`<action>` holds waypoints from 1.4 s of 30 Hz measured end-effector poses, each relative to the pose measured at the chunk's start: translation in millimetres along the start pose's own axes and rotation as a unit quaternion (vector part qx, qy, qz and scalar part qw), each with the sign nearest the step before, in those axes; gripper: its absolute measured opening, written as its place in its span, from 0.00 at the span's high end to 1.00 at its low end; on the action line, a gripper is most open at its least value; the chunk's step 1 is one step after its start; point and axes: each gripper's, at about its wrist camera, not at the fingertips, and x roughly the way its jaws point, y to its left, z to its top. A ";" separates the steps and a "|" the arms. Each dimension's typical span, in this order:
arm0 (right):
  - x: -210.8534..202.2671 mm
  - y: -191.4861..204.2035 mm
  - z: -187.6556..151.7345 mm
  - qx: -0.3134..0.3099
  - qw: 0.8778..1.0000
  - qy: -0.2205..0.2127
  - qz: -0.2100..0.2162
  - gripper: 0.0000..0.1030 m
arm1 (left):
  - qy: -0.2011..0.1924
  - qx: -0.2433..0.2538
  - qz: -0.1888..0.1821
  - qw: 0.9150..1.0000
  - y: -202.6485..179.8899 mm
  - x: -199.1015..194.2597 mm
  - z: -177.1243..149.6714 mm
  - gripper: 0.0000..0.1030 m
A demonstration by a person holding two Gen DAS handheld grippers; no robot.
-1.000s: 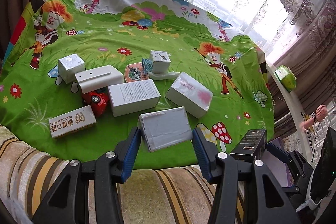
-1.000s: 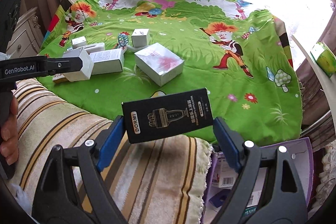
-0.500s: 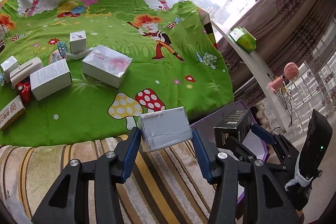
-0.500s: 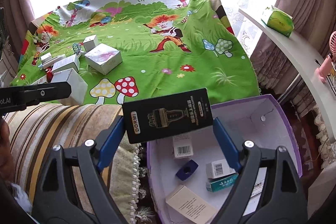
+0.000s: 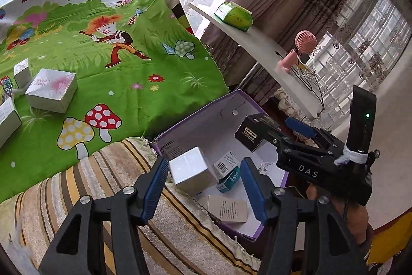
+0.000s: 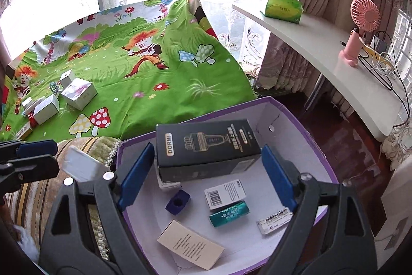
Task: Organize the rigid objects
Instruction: 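Carry the black box into the storage box and open the right tool, then move both open tools back over the boxes on the bed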
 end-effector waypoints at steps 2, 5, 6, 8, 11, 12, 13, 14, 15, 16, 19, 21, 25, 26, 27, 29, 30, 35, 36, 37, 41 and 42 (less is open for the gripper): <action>-0.4 -3.2 0.3 0.006 1.000 0.001 -0.001 0.10 | -0.002 -0.005 -0.001 1.000 2.3 -1.2 -0.2 0.41; -1.3 -3.9 -0.5 0.008 1.000 0.001 0.001 0.10 | -0.008 -0.016 -0.001 1.000 7.2 -4.2 0.2 0.41; -1.2 -3.5 -0.8 0.009 1.000 0.002 0.004 0.09 | -0.010 -0.018 -0.001 1.000 8.3 -4.7 0.6 0.41; -0.7 -1.1 -0.3 0.006 1.000 0.004 0.008 0.09 | -0.014 -0.019 0.001 1.000 9.3 -6.3 1.3 0.41; -2.1 3.2 1.1 0.004 1.000 0.002 0.015 0.09 | -0.024 -0.020 0.006 0.999 11.2 -11.8 2.5 0.41; -3.2 5.0 2.0 0.003 1.000 0.000 0.019 0.09 | -0.028 -0.020 0.009 0.999 12.2 -14.0 3.2 0.41; -4.9 7.2 3.2 0.002 1.000 -0.003 0.022 0.09 | -0.032 -0.020 0.013 0.999 13.7 -16.5 4.0 0.41; -6.7 9.7 4.6 0.000 1.000 -0.006 0.023 0.10 | -0.035 -0.020 0.016 0.999 15.3 -19.1 4.7 0.41; -8.1 13.1 6.3 -0.003 1.000 -0.011 0.024 0.09 | -0.039 -0.021 0.020 0.999 17.6 -21.6 5.5 0.41; -9.7 16.6 7.9 -0.007 1.000 -0.014 0.025 0.09 | -0.043 -0.022 0.023 0.999 20.3 -24.3 6.3 0.41; -11.7 30.0 12.5 -0.024 0.999 -0.017 0.024 0.10 | -0.055 -0.027 0.035 0.998 30.9 -33.9 9.0 0.41; -12.2 40.3 15.1 -0.036 0.999 -0.017 0.030 0.10 | -0.063 -0.030 0.043 0.997 39.6 -42.0 11.2 0.41; -12.4 57.7 18.8 -0.046 0.998 -0.017 0.050 0.09 | -0.082 -0.046 0.061 0.994 67.0 -63.5 14.3 0.41; -11.5 61.1 20.1 -0.044 0.997 -0.016 0.054 0.09 | -0.085 -0.051 0.069 0.993 75.9 -69.2 14.4 0.41; -10.0 64.9 20.9 -0.043 0.997 -0.014 0.056 0.09 | -0.088 -0.057 0.079 0.991 84.9 -74.7 14.2 0.41; -6.3 71.7 23.8 -0.041 0.997 -0.010 0.060 0.09 | -0.091 -0.069 0.097 0.989 103.9 -84.9 12.5 0.41; -4.7 75.5 25.5 -0.041 0.997 -0.008 0.062 0.09 | -0.093 -0.076 0.104 0.987 113.7 -90.0 11.2 0.41; 2.9 99.7 32.0 -0.057 0.996 -0.003 0.075 0.09 | -0.096 -0.110 0.144 0.979 159.4 -112.2 4.7 0.41; 5.0 104.8 33.4 -0.060 0.995 -0.002 0.080 0.09 | -0.095 -0.117 0.152 0.977 167.9 -115.8 3.6 0.41; 7.2 109.8 34.6 -0.063 0.994 0.000 0.084 0.09 | -0.095 -0.124 0.158 0.975 176.9 -119.7 2.2 0.41; 15.5 130.3 38.7 -0.079 0.992 0.008 0.099 0.09 | -0.086 -0.144 0.179 0.970 208.1 -131.8 -2.4 0.41; 17.8 135.0 39.5 -0.083 0.991 0.009 0.103 0.09 | -0.081 -0.148 0.182 0.969 215.5 -134.3 -3.5 0.41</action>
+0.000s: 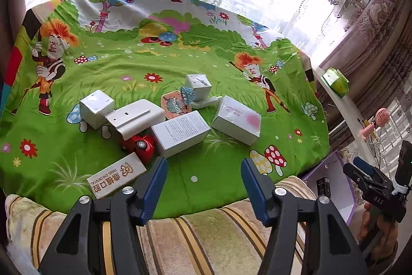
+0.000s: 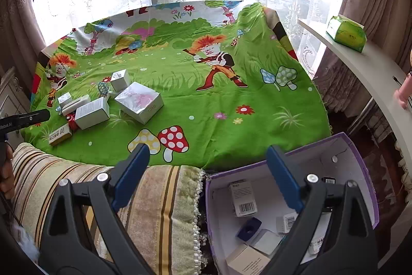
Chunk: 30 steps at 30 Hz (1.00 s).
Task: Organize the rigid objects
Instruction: 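Move both open tools back over the boxes on the bed, then grasp the beige dental box with the left tool while the right tool grasps a white leaflet box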
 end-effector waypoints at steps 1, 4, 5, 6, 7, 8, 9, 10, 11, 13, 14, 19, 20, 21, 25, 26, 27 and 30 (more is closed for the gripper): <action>3.5 3.5 1.6 -0.003 1.000 0.002 0.004 0.09 | 0.005 -0.003 0.005 1.000 7.1 0.6 1.3 0.41; 13.2 14.1 6.0 -0.009 1.000 0.009 0.016 0.09 | 0.025 -0.007 0.018 0.999 25.6 4.5 4.8 0.41; 16.2 17.8 7.6 -0.012 1.000 0.010 0.019 0.09 | 0.034 -0.007 0.028 0.999 31.3 6.4 5.4 0.41; 18.8 21.6 9.0 -0.016 1.000 0.012 0.023 0.09 | 0.042 -0.006 0.038 0.998 36.8 8.7 6.5 0.41; 21.4 25.5 10.6 -0.019 0.999 0.013 0.026 0.09 | 0.049 -0.007 0.046 0.998 42.8 10.8 7.6 0.41; 24.3 29.5 12.3 -0.022 0.999 0.014 0.028 0.09 | 0.057 -0.008 0.050 0.997 48.5 13.4 8.5 0.41; 27.1 33.6 13.8 -0.025 0.999 0.017 0.032 0.09 | 0.067 -0.011 0.054 0.996 54.3 16.3 9.5 0.41; 30.0 37.8 15.3 -0.029 0.999 0.018 0.035 0.09 | 0.079 -0.014 0.062 0.995 60.0 20.0 10.2 0.41; 32.8 42.9 17.1 -0.033 0.998 0.020 0.039 0.09 | 0.090 -0.020 0.073 0.993 65.8 23.8 10.7 0.41; 37.6 53.7 20.5 -0.043 0.998 0.023 0.046 0.09 | 0.101 -0.040 0.084 0.990 76.5 29.2 11.0 0.40; 40.2 59.2 22.3 -0.048 0.997 0.025 0.049 0.09 | 0.108 -0.055 0.088 0.989 81.4 32.1 10.9 0.39; 51.4 87.0 30.3 -0.072 0.995 0.030 0.065 0.09 | 0.121 -0.150 0.093 0.977 98.0 42.5 6.4 0.21; 53.4 92.3 31.5 -0.078 0.994 0.032 0.068 0.09 | 0.123 -0.167 0.097 0.974 99.3 45.1 5.4 0.20; 55.0 97.4 32.6 -0.083 0.994 0.032 0.071 0.09 | 0.124 -0.181 0.103 0.970 100.1 47.7 4.2 0.18; 60.0 114.7 35.7 -0.100 0.991 0.033 0.082 0.09 | 0.133 -0.207 0.132 0.960 93.9 59.4 1.4 0.18; 61.3 118.2 36.5 -0.103 0.991 0.033 0.084 0.09 | 0.134 -0.207 0.142 0.959 91.2 61.8 1.3 0.18; 62.5 121.3 37.1 -0.105 0.990 0.033 0.085 0.09 | 0.134 -0.209 0.149 0.957 88.7 63.9 1.2 0.17; 65.4 129.0 37.7 -0.112 0.989 0.036 0.091 0.09 | 0.139 -0.218 0.167 0.951 85.5 69.9 0.8 0.15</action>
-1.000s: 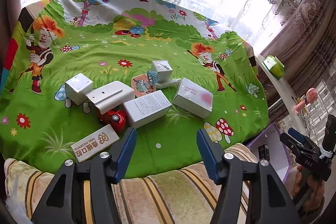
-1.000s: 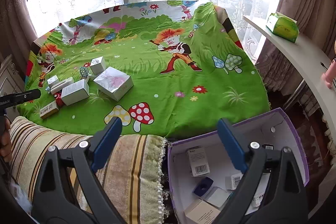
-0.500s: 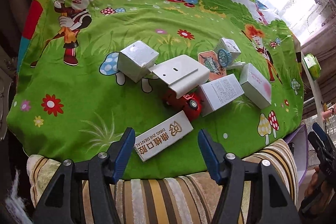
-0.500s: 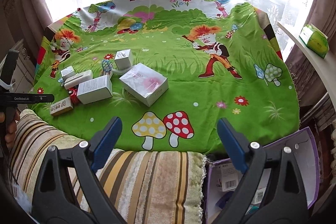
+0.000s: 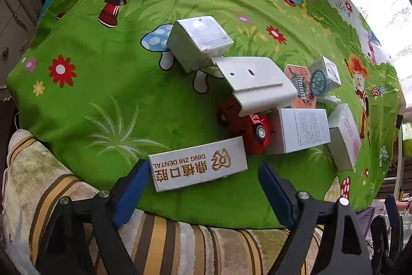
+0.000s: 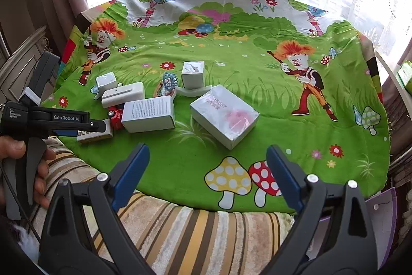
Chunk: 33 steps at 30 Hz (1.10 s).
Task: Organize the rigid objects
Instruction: 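Grasp the beige dental box with the left tool while the right tool grasps a white leaflet box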
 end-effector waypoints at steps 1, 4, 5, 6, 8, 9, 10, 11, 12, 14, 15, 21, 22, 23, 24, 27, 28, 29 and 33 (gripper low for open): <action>1.6 1.9 0.3 -0.003 1.000 0.002 0.002 0.09 | 0.000 -0.004 0.007 1.000 -1.5 1.3 0.3 0.15; 6.8 7.4 0.2 -0.010 1.000 0.007 0.008 0.09 | 0.004 -0.017 0.025 1.000 -4.2 6.1 0.8 0.15; 8.4 8.8 0.0 -0.012 1.000 0.009 0.009 0.09 | 0.010 -0.021 0.028 0.999 -4.3 9.0 0.6 0.15; 9.8 10.1 -0.1 -0.013 1.000 0.011 0.011 0.09 | 0.014 -0.026 0.031 0.999 -4.3 12.1 0.4 0.15; 11.8 12.2 -0.5 -0.015 1.000 0.013 0.012 0.09 | 0.019 -0.028 0.042 0.999 -5.3 17.9 0.0 0.15; 12.8 13.1 -0.2 -0.017 1.000 0.014 0.013 0.09 | 0.015 -0.020 0.049 0.998 -7.8 17.8 -0.3 0.14; 13.5 13.9 -0.1 -0.018 1.000 0.014 0.014 0.09 | 0.013 -0.018 0.052 0.998 -8.4 17.9 -0.7 0.15; 14.3 14.5 0.1 -0.019 1.000 0.015 0.014 0.09 | 0.010 -0.020 0.053 0.998 -8.0 17.3 -0.9 0.15; 15.2 15.2 0.2 -0.020 1.000 0.016 0.014 0.09 | 0.010 -0.020 0.052 0.998 -7.8 16.8 -0.9 0.15; 17.6 17.4 0.6 -0.021 0.999 0.019 0.016 0.09 | 0.008 -0.016 0.053 0.998 -8.0 15.0 -1.7 0.18; 19.0 18.7 1.1 -0.021 0.999 0.021 0.017 0.09 | 0.008 -0.014 0.048 0.999 -7.9 14.1 -2.6 0.18; 29.1 32.2 6.9 -0.035 0.999 0.025 0.030 0.09 | -0.018 -0.004 0.003 1.000 -1.4 -6.8 -13.4 0.18; 31.3 35.3 8.3 -0.037 0.998 0.025 0.032 0.08 | -0.028 -0.001 -0.003 1.000 0.9 -12.0 -15.8 0.18; 34.1 38.6 9.7 -0.040 0.998 0.025 0.035 0.08 | -0.037 0.002 -0.011 0.999 3.3 -16.8 -17.8 0.18; 37.1 41.9 10.8 -0.043 0.998 0.027 0.037 0.08 | -0.045 0.003 -0.019 0.999 6.1 -21.7 -18.9 0.18; 46.9 52.7 13.9 -0.055 0.997 0.033 0.041 0.08 | -0.079 0.004 -0.029 0.996 13.6 -37.1 -19.3 0.18; 50.1 55.9 15.1 -0.058 0.997 0.036 0.042 0.08 | -0.092 0.001 -0.032 0.995 19.0 -40.7 -18.6 0.18; 53.1 58.6 16.6 -0.060 0.997 0.037 0.042 0.08 | -0.105 -0.003 -0.033 0.994 23.1 -44.6 -18.8 0.18; 68.8 70.2 21.2 -0.073 0.995 0.051 0.048 0.08 | -0.143 -0.017 -0.039 0.989 31.0 -46.2 -12.1 0.18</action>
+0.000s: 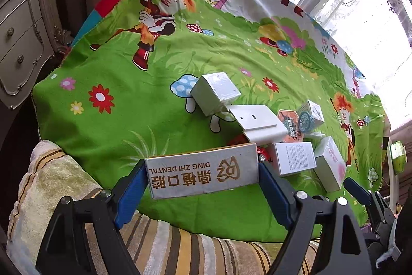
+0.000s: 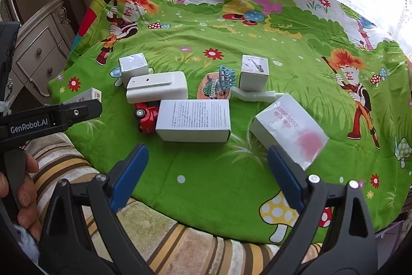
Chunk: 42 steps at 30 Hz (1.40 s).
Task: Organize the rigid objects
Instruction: 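Grasp the beige dental box with the left tool while the right tool grasps a white leaflet box, then carry both boxes over the storage box and open both tools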
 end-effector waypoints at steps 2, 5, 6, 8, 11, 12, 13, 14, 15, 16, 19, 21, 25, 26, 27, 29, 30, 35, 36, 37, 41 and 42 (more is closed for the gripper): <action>8.7 3.4 2.9 -0.005 1.000 0.012 0.003 0.08 | 0.001 -0.005 -0.008 1.000 3.3 2.9 1.0 0.18; 18.0 3.1 6.9 0.001 1.000 0.021 0.011 0.08 | 0.004 -0.016 -0.013 1.000 9.9 3.6 -2.4 0.18; 20.6 2.7 8.3 0.005 1.000 0.024 0.013 0.08 | 0.004 -0.020 -0.016 1.000 11.4 4.6 -3.0 0.18; 26.4 2.8 11.3 0.010 0.999 0.029 0.015 0.08 | 0.002 -0.027 -0.019 0.999 14.7 2.4 -4.3 0.18; 35.3 4.7 15.9 0.009 0.999 0.038 0.015 0.08 | -0.003 -0.030 -0.023 0.999 14.9 2.1 -4.6 0.18; 38.4 4.9 17.4 0.009 0.999 0.040 0.014 0.08 | -0.003 -0.030 -0.024 0.999 15.0 2.2 -4.6 0.18; 40.8 5.1 18.2 0.010 0.999 0.042 0.013 0.08 | -0.002 -0.030 -0.024 0.999 15.2 2.3 -4.7 0.18; 43.8 5.2 19.2 0.010 0.999 0.045 0.012 0.08 | -0.002 -0.031 -0.025 0.999 15.6 2.5 -4.7 0.18; 46.6 5.3 20.1 0.010 0.999 0.048 0.012 0.08 | -0.002 -0.032 -0.026 0.999 16.2 2.3 -4.8 0.18; 49.1 5.5 20.6 0.010 0.999 0.051 0.011 0.08 | -0.002 -0.033 -0.026 0.999 16.4 2.3 -4.9 0.18; 54.7 6.1 22.3 0.008 0.998 0.056 0.009 0.08 | -0.002 -0.033 -0.026 0.999 16.5 2.1 -5.0 0.18; 58.9 6.2 23.8 0.007 0.998 0.059 0.006 0.08 | -0.003 -0.033 -0.025 0.999 16.5 2.3 -5.3 0.18; 68.2 4.9 24.6 0.008 0.998 0.070 -0.002 0.08 | -0.004 -0.032 -0.024 0.999 16.2 2.7 -5.4 0.18; 69.5 4.9 24.4 0.008 0.997 0.071 -0.002 0.08 | -0.005 -0.031 -0.023 0.999 16.0 3.0 -5.7 0.18; 70.0 5.2 24.0 0.008 0.997 0.071 -0.002 0.08 | -0.005 -0.029 -0.023 0.999 15.7 3.2 -6.0 0.18; 69.7 5.8 22.6 0.005 0.998 0.070 -0.002 0.16 | -0.007 -0.026 -0.022 0.999 14.8 3.1 -7.0 0.18; 68.4 5.8 22.1 0.005 0.998 0.068 -0.003 0.15 | -0.009 -0.025 -0.022 0.999 14.4 2.6 -7.2 0.18; 54.3 1.3 19.6 0.017 0.999 0.049 -0.006 0.16 | -0.016 -0.020 -0.024 0.999 13.4 -0.7 -8.2 0.18; 51.1 0.2 18.7 0.020 0.999 0.046 -0.006 0.16 | -0.017 -0.019 -0.025 0.999 12.8 -1.6 -8.3 0.18; 47.4 -0.9 17.9 0.023 0.999 0.043 -0.006 0.16 | -0.019 -0.018 -0.026 0.999 12.4 -2.7 -8.5 0.18; 29.6 -4.6 15.3 0.031 0.999 0.024 -0.013 0.16 | -0.025 -0.010 -0.035 0.999 8.4 -7.5 -9.2 0.18; 24.8 -5.8 14.4 0.033 0.999 0.019 -0.016 0.16 | -0.026 -0.008 -0.038 0.999 7.2 -8.5 -9.6 0.18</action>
